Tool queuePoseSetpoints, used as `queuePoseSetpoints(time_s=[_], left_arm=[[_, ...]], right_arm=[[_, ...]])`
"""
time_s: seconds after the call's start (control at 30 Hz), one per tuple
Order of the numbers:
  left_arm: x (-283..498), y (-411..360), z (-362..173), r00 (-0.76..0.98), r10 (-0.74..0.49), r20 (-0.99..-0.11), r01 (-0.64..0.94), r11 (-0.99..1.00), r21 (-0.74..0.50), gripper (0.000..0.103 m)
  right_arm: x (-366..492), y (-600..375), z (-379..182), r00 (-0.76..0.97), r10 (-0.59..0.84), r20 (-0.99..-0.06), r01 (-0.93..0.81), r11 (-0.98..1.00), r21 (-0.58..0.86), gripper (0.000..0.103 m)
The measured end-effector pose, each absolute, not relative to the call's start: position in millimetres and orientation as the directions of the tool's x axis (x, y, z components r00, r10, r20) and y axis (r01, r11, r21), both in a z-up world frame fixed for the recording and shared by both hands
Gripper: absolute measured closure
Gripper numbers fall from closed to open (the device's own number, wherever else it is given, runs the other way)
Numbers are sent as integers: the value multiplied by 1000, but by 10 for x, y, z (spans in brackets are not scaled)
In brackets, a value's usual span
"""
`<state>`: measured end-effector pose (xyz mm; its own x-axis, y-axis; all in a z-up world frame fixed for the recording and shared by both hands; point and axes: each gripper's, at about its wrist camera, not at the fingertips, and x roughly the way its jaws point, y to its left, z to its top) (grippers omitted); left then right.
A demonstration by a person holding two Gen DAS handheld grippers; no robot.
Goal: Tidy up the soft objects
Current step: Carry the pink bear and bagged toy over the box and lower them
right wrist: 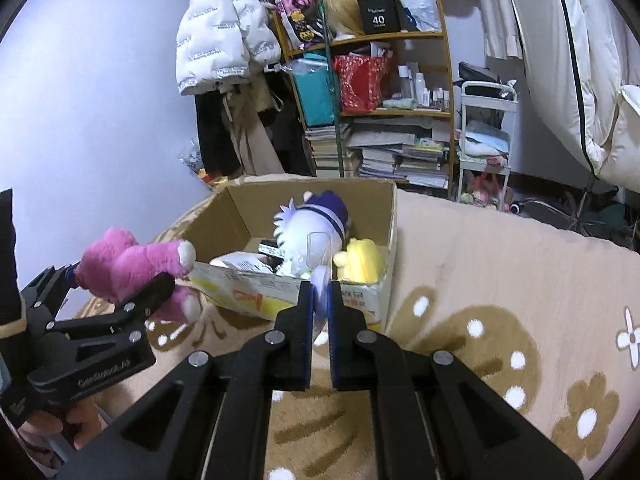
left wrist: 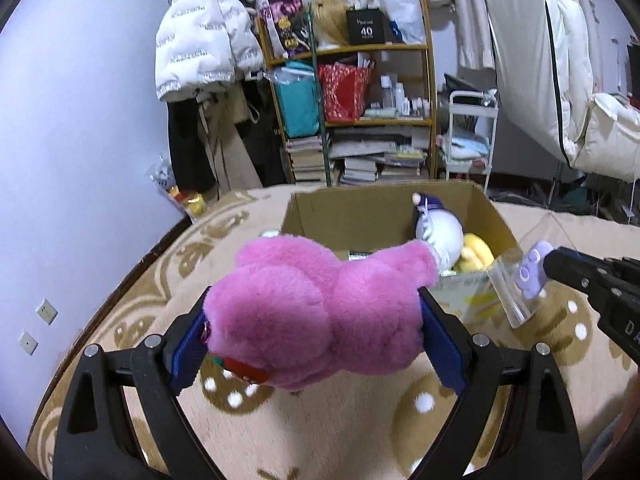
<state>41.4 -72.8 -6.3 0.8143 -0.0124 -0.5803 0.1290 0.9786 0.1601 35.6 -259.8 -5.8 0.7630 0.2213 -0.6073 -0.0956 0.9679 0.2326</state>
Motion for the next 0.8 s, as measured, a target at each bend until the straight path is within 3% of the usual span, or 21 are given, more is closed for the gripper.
queuePoseSetpoints(time_s=[0.37, 0.8], left_arm=[[661, -715, 49, 836, -40, -547, 145, 978, 149, 12], [1094, -788, -99, 830, -46, -556, 171, 970, 175, 11]], right_arm=[[426, -2682, 173, 847, 194, -495, -87, 969, 231, 96], [852, -2635, 71, 858, 165, -486, -80, 978, 192, 96]])
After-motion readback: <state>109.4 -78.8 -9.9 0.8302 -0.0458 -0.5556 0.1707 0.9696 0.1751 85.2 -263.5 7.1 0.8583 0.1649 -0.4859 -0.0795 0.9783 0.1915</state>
